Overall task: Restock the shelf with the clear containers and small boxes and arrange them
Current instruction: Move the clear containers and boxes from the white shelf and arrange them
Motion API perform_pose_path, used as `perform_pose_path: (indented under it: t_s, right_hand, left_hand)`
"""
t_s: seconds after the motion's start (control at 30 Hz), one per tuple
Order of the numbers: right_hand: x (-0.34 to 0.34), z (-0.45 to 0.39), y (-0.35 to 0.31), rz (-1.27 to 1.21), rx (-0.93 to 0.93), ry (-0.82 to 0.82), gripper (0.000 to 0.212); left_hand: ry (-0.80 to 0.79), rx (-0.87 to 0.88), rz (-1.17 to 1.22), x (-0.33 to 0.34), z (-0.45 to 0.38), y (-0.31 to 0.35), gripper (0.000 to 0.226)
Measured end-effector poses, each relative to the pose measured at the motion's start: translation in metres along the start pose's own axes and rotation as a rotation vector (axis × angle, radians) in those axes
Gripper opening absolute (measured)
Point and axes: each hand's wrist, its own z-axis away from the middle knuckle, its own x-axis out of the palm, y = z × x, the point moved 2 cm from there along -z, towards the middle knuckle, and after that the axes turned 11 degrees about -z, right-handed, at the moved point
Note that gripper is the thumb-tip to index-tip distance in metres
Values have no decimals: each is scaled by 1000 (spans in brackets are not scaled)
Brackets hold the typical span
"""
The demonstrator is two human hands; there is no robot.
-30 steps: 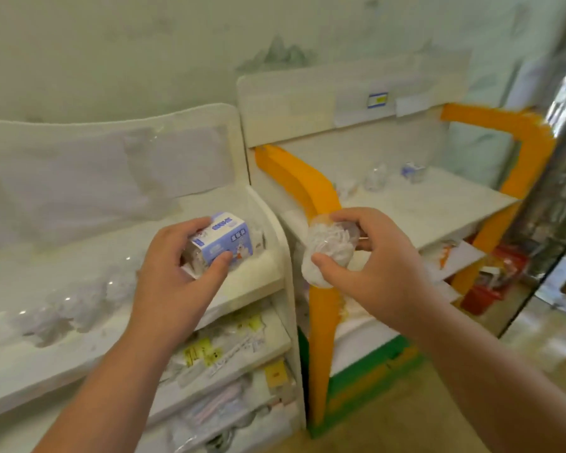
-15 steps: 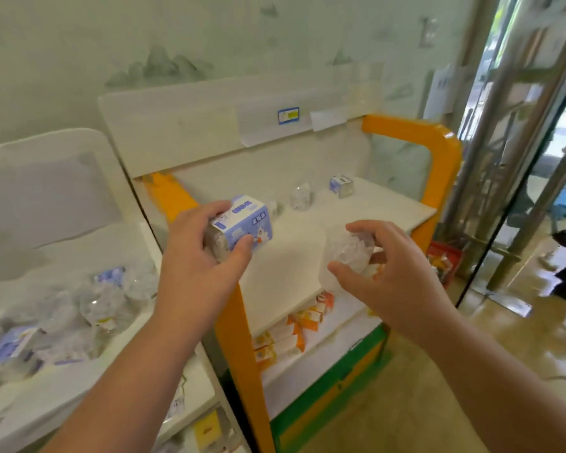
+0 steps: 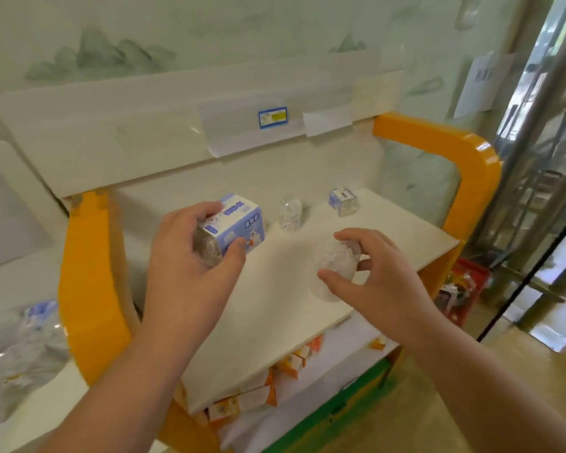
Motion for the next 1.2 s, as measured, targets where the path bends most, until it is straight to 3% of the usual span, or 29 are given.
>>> perform_pose_path:
  t_s: [0.33,0.63,0.77,0.97,1.2]
  right_hand:
    - [0,-88,52,-80,-155,-371,52]
    - [97,-127,91,-111,-160,-610,54]
    - [147,-146,89,-95,-180,-642,53]
    - [209,-168,80,-90,-256,-705,54]
    - [222,-176,83,-111,-243,-753,67]
  left_hand:
    - [211,-163,-201,44,0,3,45]
    - [247,-342,-324,56,38,-29,46]
    - [273,-423,-302,55,37,-51,47]
    - [287,-387,-268,59,12,-72,43]
    - [288,-383,-182,67,-10,-87,41]
